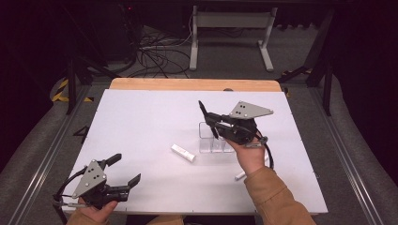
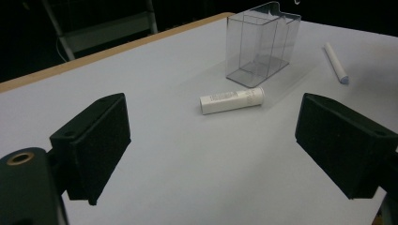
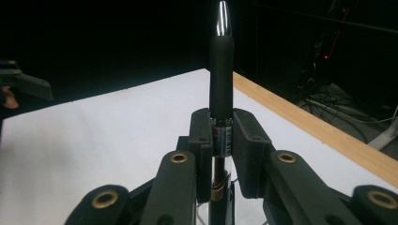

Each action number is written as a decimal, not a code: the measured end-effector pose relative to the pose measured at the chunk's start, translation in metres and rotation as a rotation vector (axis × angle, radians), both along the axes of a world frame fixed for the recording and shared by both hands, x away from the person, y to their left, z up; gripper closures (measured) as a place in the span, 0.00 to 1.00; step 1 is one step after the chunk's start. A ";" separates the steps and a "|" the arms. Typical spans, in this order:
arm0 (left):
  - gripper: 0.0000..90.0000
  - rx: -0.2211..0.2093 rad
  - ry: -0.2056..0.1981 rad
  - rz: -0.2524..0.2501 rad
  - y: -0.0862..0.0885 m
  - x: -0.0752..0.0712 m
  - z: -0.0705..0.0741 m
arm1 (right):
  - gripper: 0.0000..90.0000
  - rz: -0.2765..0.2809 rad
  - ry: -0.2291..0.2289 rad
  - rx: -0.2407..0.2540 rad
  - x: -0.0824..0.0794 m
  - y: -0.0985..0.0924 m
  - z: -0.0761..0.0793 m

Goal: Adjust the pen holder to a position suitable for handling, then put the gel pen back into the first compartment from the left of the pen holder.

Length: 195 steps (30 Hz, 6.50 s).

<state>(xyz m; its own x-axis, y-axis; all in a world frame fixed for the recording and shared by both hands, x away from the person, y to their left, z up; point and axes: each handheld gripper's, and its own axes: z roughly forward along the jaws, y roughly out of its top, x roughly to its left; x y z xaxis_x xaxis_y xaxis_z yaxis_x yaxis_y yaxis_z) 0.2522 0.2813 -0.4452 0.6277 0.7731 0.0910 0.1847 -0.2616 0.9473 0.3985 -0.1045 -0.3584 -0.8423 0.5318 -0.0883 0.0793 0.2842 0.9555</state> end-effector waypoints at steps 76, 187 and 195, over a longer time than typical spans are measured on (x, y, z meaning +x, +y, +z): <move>0.13 0.001 0.004 -0.021 -0.007 0.006 0.003 | 0.03 -0.096 0.001 0.035 -0.025 -0.046 -0.015; 0.18 0.149 0.239 -0.340 -0.208 0.077 0.014 | 0.42 -0.381 0.156 -0.071 -0.089 -0.147 -0.085; 0.19 0.160 0.249 -0.353 -0.225 0.083 0.004 | 0.43 -0.378 0.147 -0.071 -0.089 -0.148 -0.085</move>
<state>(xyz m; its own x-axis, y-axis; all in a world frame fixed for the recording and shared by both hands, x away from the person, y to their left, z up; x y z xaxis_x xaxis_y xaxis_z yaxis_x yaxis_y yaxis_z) 0.3350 0.0560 -0.4411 0.8681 0.4964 0.0050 0.2749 -0.4890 0.8279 0.3095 -0.2523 -0.4434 -0.5950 0.8032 -0.0292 0.3255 0.2740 0.9050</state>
